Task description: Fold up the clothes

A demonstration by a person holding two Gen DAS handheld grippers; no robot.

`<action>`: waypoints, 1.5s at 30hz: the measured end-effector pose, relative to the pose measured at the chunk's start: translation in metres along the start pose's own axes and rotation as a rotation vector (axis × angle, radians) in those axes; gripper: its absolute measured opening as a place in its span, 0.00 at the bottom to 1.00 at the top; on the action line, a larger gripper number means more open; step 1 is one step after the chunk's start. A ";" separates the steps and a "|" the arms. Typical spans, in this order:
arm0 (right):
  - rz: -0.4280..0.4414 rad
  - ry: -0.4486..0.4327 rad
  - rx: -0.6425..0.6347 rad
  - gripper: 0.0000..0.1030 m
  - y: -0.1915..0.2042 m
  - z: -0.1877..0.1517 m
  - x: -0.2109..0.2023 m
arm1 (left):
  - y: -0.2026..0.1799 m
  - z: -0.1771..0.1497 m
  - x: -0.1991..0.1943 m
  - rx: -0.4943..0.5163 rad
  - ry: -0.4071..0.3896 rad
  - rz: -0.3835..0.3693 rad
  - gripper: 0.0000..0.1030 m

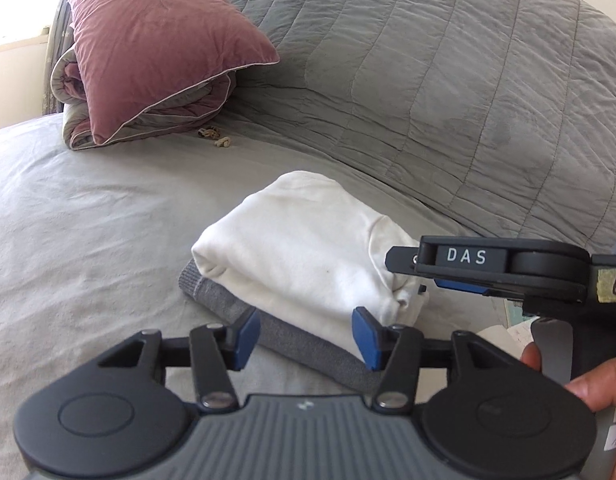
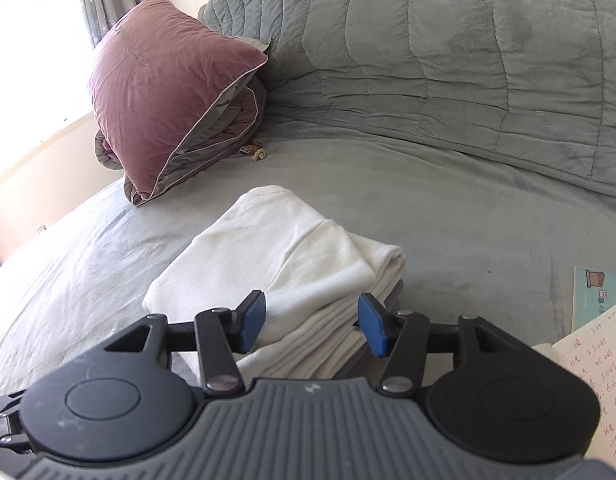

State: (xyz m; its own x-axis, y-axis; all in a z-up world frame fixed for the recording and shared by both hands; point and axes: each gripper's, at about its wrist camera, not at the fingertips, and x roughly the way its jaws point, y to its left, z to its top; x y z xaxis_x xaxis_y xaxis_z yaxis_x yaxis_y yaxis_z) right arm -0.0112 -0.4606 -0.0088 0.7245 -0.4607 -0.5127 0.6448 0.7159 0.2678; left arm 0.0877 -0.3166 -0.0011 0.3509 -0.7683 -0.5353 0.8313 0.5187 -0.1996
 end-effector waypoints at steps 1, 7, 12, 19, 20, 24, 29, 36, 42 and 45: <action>0.005 0.005 -0.021 0.60 0.003 0.000 -0.003 | 0.000 0.000 -0.004 -0.015 0.017 0.012 0.56; 0.025 0.054 -0.064 0.67 0.012 -0.004 -0.018 | -0.001 -0.006 -0.034 -0.053 0.078 0.118 0.67; 0.054 0.093 -0.079 0.74 0.018 -0.008 -0.028 | -0.001 -0.010 -0.057 -0.077 0.122 0.246 0.78; 0.098 0.142 -0.104 0.77 0.025 -0.014 -0.042 | -0.001 -0.021 -0.088 -0.145 0.138 0.363 0.94; 0.102 0.144 -0.110 0.78 0.026 -0.015 -0.044 | -0.001 -0.022 -0.090 -0.148 0.144 0.377 0.95; 0.118 0.151 -0.129 0.86 0.029 -0.017 -0.051 | -0.003 -0.027 -0.098 -0.150 0.158 0.434 0.99; 0.127 0.161 -0.159 0.95 0.031 -0.018 -0.059 | -0.001 -0.032 -0.101 -0.176 0.194 0.470 0.99; 0.118 0.177 -0.182 1.00 0.033 -0.022 -0.064 | -0.002 -0.040 -0.094 -0.207 0.274 0.476 0.99; 0.105 0.194 -0.188 1.00 0.033 -0.023 -0.063 | -0.004 -0.043 -0.093 -0.217 0.288 0.505 0.99; 0.105 0.198 -0.189 1.00 0.032 -0.023 -0.063 | -0.004 -0.044 -0.095 -0.230 0.291 0.495 0.99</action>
